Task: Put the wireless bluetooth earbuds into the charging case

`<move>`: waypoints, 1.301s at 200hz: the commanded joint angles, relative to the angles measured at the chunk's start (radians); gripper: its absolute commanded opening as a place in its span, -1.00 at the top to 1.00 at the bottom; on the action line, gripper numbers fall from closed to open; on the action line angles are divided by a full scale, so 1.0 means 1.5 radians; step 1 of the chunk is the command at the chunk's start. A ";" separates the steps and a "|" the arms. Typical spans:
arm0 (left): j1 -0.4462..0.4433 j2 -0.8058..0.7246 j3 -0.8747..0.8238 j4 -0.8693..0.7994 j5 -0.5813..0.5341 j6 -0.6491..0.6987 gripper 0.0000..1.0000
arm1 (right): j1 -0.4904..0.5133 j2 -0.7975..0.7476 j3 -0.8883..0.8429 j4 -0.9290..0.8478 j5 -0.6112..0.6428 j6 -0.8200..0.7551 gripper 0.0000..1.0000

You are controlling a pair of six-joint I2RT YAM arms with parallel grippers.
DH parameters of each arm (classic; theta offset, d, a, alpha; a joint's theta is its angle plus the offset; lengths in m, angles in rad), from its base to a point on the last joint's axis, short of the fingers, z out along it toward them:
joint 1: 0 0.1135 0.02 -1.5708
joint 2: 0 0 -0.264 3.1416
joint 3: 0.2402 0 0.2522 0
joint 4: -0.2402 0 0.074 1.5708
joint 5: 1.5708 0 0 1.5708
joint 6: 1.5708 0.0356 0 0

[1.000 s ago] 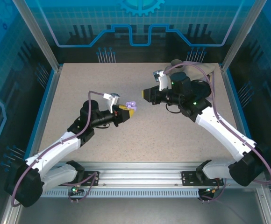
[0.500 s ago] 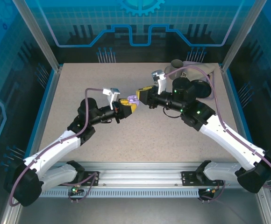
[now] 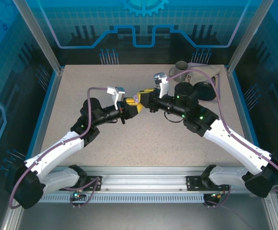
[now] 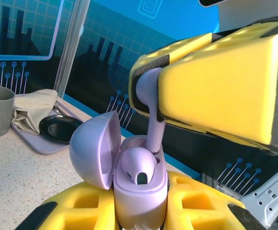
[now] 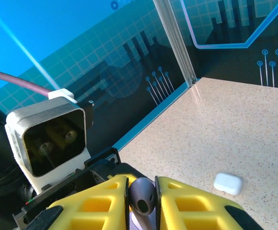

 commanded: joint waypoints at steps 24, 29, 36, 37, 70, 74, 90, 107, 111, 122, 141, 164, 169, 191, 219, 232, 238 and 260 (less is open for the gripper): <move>-0.005 -0.002 0.020 0.038 0.000 -0.010 0.72 | 0.010 -0.020 -0.015 0.029 0.026 -0.009 0.59; -0.005 -0.003 0.019 0.037 -0.001 -0.011 0.72 | 0.010 -0.020 -0.016 0.029 0.028 -0.008 0.59; -0.005 -0.004 0.019 0.039 -0.004 -0.012 0.72 | 0.010 -0.021 -0.016 0.028 0.030 -0.009 0.59; -0.005 -0.004 0.019 0.040 -0.005 -0.012 0.72 | 0.010 -0.021 -0.016 0.028 0.029 -0.009 0.59; -0.005 -0.004 0.019 0.049 -0.008 -0.022 0.72 | 0.010 -0.024 -0.019 0.026 0.031 -0.010 0.59; -0.005 -0.004 0.019 0.050 -0.009 -0.023 0.72 | 0.010 -0.024 -0.020 0.027 0.031 -0.010 0.59; -0.005 -0.007 0.018 0.049 -0.013 -0.023 0.72 | 0.010 -0.027 -0.021 0.026 0.033 -0.009 0.59; -0.005 -0.010 0.016 0.049 -0.022 -0.024 0.72 | 0.010 -0.030 -0.022 0.026 0.032 -0.009 0.58; -0.005 -0.011 0.016 0.050 -0.023 -0.025 0.71 | 0.010 -0.030 -0.023 0.025 0.031 -0.009 0.58; -0.005 -0.012 0.016 0.051 -0.024 -0.025 0.72 | 0.010 -0.031 -0.023 0.025 0.030 -0.008 0.58; -0.005 -0.011 0.016 0.053 -0.022 -0.029 0.72 | 0.010 -0.029 -0.024 0.026 0.024 -0.005 0.58; -0.005 -0.011 0.017 0.054 -0.023 -0.030 0.72 | 0.011 -0.026 -0.024 0.027 0.019 -0.001 0.58; -0.005 -0.012 0.017 0.055 -0.023 -0.030 0.71 | 0.011 -0.026 -0.024 0.027 0.019 -0.001 0.58; -0.005 -0.011 0.018 0.056 -0.022 -0.033 0.71 | 0.011 -0.024 -0.024 0.027 0.017 -0.001 0.58; -0.006 -0.014 0.016 0.057 -0.026 -0.034 0.71 | 0.013 -0.024 -0.024 0.025 0.016 0.000 0.58; -0.006 -0.016 0.016 0.058 -0.030 -0.034 0.71 | 0.014 -0.024 -0.024 0.021 0.018 -0.001 0.57; -0.006 -0.017 0.016 0.059 -0.031 -0.034 0.71 | 0.014 -0.025 -0.024 0.020 0.018 -0.002 0.57; -0.005 -0.019 0.016 0.058 -0.030 -0.036 0.71 | 0.015 -0.026 -0.024 0.016 0.019 -0.005 0.57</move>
